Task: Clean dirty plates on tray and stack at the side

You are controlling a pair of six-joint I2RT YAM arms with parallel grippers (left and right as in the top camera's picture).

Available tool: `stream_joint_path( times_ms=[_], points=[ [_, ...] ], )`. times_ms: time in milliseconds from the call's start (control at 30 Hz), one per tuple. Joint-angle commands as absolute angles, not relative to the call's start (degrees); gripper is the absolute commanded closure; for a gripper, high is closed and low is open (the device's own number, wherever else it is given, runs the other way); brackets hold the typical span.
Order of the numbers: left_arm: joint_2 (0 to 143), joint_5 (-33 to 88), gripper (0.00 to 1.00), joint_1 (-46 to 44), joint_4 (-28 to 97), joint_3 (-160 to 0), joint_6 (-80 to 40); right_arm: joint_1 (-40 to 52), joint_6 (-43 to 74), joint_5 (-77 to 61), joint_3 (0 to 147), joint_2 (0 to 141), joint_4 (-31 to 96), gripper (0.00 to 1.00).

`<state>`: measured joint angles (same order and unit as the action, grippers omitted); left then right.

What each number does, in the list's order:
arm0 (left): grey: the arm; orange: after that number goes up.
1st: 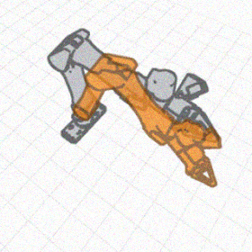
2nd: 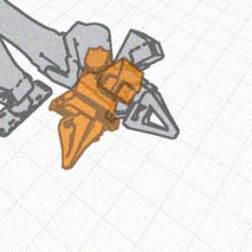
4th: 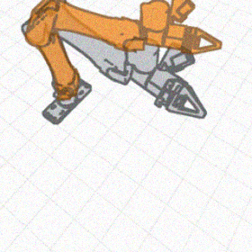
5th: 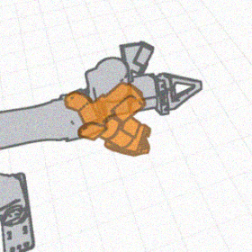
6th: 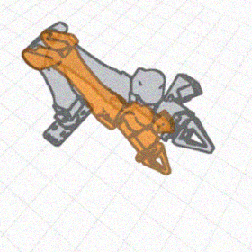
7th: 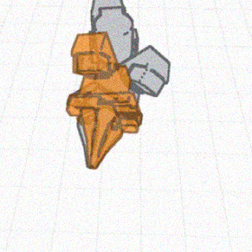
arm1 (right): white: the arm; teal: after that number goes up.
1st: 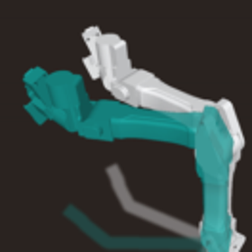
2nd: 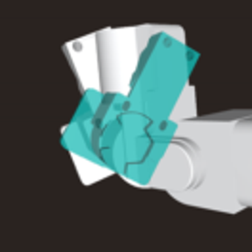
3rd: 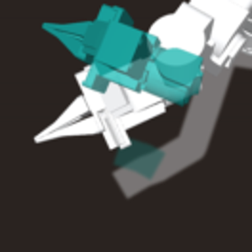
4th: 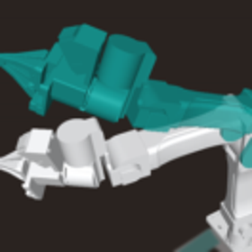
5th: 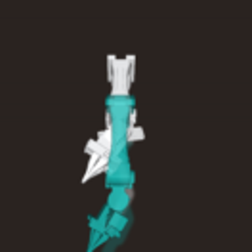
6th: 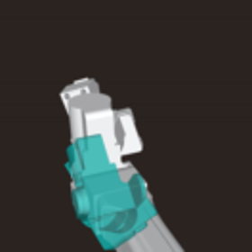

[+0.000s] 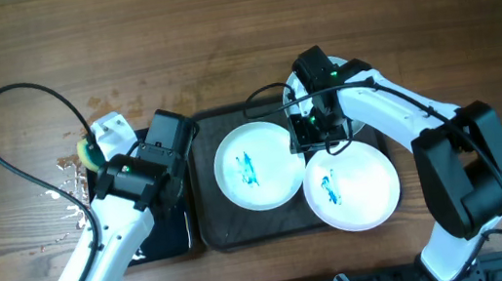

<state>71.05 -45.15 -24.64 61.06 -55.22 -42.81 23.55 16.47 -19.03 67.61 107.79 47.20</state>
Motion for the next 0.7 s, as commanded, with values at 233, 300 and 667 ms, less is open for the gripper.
stream_joint_path(
  times_ms=[233, 300, 667],
  points=[
    [71.3, -45.7, 0.96, -24.9, 60.8, -55.5, -44.4, 23.7, 16.3, -21.0, 67.0, 112.9, 45.8, 0.73],
    [71.3, -45.5, 0.96, -24.9, 60.8, -55.5, -44.4, 23.7, 15.6, -21.1, 67.0, 112.9, 45.6, 0.84],
    [71.3, -43.5, 0.96, -24.9, 60.5, -55.5, -44.4, 23.7, 15.6, -21.0, 67.0, 112.9, 45.1, 0.95]
  ],
)
